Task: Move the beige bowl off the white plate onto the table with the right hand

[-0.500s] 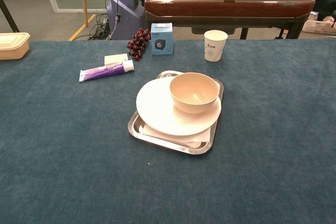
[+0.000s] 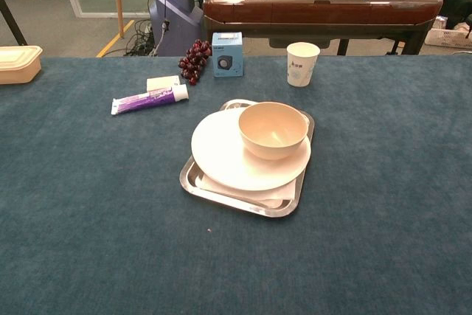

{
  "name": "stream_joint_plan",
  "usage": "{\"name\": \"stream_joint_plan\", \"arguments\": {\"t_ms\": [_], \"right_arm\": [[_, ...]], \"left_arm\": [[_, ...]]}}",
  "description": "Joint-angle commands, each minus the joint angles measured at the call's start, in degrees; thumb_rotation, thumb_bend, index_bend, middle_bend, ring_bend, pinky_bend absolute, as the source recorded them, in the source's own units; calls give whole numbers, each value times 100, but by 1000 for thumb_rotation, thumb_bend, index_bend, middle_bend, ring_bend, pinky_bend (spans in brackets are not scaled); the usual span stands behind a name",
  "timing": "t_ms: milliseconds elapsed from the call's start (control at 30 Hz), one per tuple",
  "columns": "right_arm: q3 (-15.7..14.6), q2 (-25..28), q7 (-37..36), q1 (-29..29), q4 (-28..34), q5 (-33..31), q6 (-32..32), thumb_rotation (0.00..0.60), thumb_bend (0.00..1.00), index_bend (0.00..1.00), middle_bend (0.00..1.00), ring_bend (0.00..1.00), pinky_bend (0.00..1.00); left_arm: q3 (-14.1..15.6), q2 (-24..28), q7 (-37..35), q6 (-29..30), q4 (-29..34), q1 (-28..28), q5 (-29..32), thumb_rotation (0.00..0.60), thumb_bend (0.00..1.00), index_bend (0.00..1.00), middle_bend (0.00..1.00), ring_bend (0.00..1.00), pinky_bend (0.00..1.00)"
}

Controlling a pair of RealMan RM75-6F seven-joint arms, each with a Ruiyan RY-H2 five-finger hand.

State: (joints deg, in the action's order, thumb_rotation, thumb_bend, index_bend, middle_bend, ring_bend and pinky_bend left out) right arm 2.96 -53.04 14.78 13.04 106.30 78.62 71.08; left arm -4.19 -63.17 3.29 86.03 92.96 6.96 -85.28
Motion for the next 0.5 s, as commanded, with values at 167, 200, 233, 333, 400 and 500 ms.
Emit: {"name": "stream_joint_plan", "arguments": {"t_ms": [167,200,233,333,400,500], "right_arm": [[151,52,234,522,-75,-304,-765,600,0,0,0,0,0],[174,55,287,600,-82,-355,-866,600,0,0,0,0,0],[197,57,356,676,-86,-405,-958,600,0,0,0,0,0],[280,77,638,947,-46,-586,-1251,600,0,0,0,0,0],[334,79,791,1129,-25,-705,-1440,600,0,0,0,0,0],[395,33,1023,1397,-47,-876,-1717,600,0,0,0,0,0]], "left_arm": [[-21,32,189,-26,23,14,56,600,324,0,0,0,0],[-19,-7,185,-19,-31,5,69,600,324,0,0,0,0],[-7,-51,181,-13,-92,-7,75,600,324,0,0,0,0],[-51,-100,155,15,-162,0,103,600,324,0,0,0,0],[-80,-94,165,10,-146,-2,164,600,324,0,0,0,0],[-111,-78,160,-19,-126,3,239,600,324,0,0,0,0]]}}
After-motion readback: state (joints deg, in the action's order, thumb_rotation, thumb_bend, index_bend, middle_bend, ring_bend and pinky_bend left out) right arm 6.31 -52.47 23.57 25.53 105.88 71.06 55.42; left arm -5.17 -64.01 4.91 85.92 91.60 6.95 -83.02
